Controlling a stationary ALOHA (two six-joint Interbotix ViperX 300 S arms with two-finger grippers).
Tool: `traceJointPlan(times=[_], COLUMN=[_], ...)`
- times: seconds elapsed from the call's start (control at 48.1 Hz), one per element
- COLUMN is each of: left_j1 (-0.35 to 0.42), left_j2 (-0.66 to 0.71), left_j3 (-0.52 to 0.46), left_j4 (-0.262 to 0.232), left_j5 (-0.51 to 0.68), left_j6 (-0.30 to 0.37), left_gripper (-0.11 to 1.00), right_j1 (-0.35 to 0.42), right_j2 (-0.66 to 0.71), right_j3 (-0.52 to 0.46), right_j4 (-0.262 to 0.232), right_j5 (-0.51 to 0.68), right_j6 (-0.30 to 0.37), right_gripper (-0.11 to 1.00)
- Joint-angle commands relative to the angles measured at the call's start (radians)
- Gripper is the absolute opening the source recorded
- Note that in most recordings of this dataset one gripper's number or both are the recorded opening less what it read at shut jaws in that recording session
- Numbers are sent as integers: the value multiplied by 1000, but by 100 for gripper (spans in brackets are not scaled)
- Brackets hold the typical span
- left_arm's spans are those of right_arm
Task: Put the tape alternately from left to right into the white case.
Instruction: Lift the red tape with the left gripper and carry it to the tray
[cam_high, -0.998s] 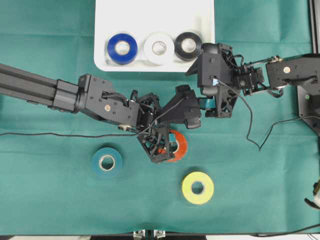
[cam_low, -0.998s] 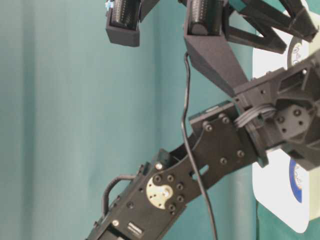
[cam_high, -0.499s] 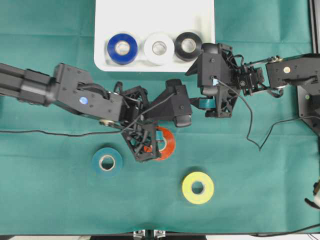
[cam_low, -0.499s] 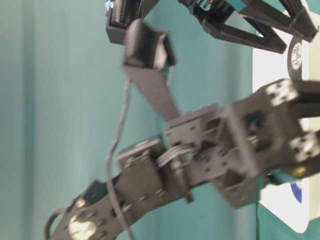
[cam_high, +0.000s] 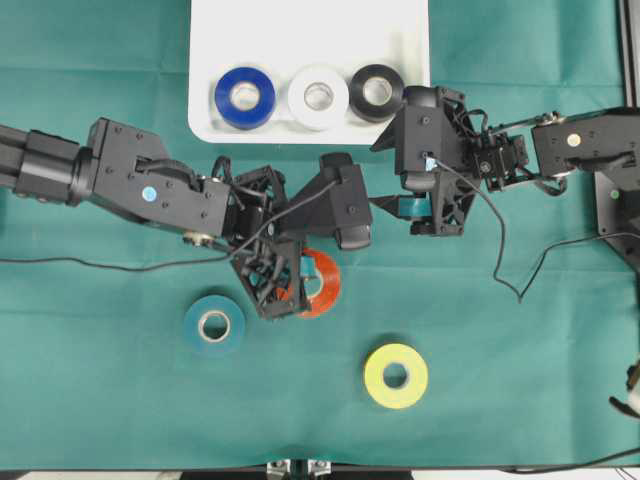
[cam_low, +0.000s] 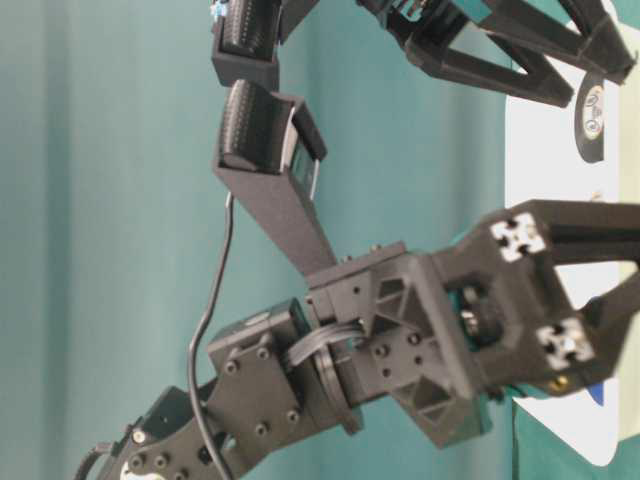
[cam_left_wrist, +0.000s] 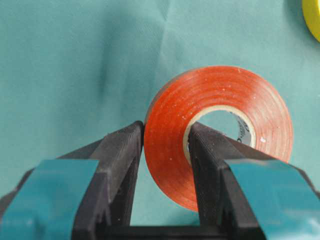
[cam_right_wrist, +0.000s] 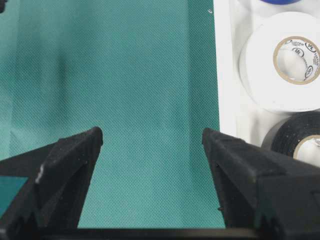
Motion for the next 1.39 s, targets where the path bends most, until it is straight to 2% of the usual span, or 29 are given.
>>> traceJointPlan(times=[0.0,0.562,0.728,0.978,1.102,1.248,1.373], left_j1=[23,212,285,396,434,462,486], left_j2=[-60,-97,-94,-83,-94,-92,-87], left_j3=[-6,15,23,48,57,60,60], left_j4=[5,5,5,5,5,5,3], left_j5=[-5,-8,-17,-101,-144,-195,-225], left_j6=[11,164,233,331,417,563,658], left_gripper=[-2,-2,-2,-2,-2,-2,-2], right_j1=[2,2,2,2,2,2,2], right_j2=[-21,-23,-21,-21,-21,-21,-21], right_j3=[-9,-9,-9,-9,-8,-9,-9], right_j4=[2,2,2,2,2,2,2], right_j5=[-8,-8,-8,-9,-9,-12,-18], right_j6=[2,12,12,12,12,12,12], right_gripper=[85,85,85,85,85,85,85])
